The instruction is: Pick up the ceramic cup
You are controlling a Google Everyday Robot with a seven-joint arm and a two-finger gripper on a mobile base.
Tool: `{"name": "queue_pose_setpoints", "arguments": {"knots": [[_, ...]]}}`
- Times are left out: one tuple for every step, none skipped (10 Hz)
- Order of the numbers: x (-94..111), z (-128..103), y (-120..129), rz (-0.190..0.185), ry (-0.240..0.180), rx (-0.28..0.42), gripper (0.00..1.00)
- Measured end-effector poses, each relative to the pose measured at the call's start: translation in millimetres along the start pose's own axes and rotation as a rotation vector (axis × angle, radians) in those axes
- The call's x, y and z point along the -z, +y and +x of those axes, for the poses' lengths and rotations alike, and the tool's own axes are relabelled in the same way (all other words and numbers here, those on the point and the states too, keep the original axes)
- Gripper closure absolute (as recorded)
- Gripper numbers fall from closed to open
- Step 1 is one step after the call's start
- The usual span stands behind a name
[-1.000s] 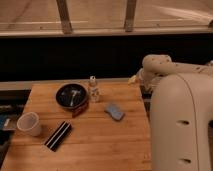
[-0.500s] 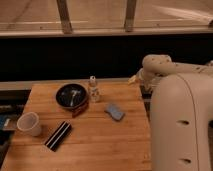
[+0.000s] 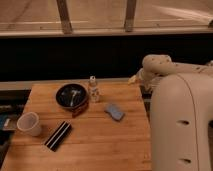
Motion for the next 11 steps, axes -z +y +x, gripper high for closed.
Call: {"name": "queue_pose_setpoints", "arguments": {"knots": [[0, 0, 0, 0.000, 0.000, 0.000, 0.32], [0, 0, 0, 0.002, 0.000, 0.004, 0.32], [2, 1, 2, 0.004, 0.005, 0.022, 0.32], [6, 3, 9, 0.003, 0.013, 0.056, 0.32], [6, 6, 18, 0.001, 0.022, 0.088, 0.32], [8, 9, 39, -0.003, 0.032, 0.141, 0.32], [10, 13, 68, -0.005, 0.044, 0.202, 0.32], [12, 17, 90, -0.006, 0.050, 0.247, 0.32], [15, 24, 117, -0.006, 0.060, 0.306, 0.32], [21, 40, 152, -0.007, 0.074, 0.374, 0.32], [27, 58, 174, -0.002, 0.083, 0.432, 0.32]]}}
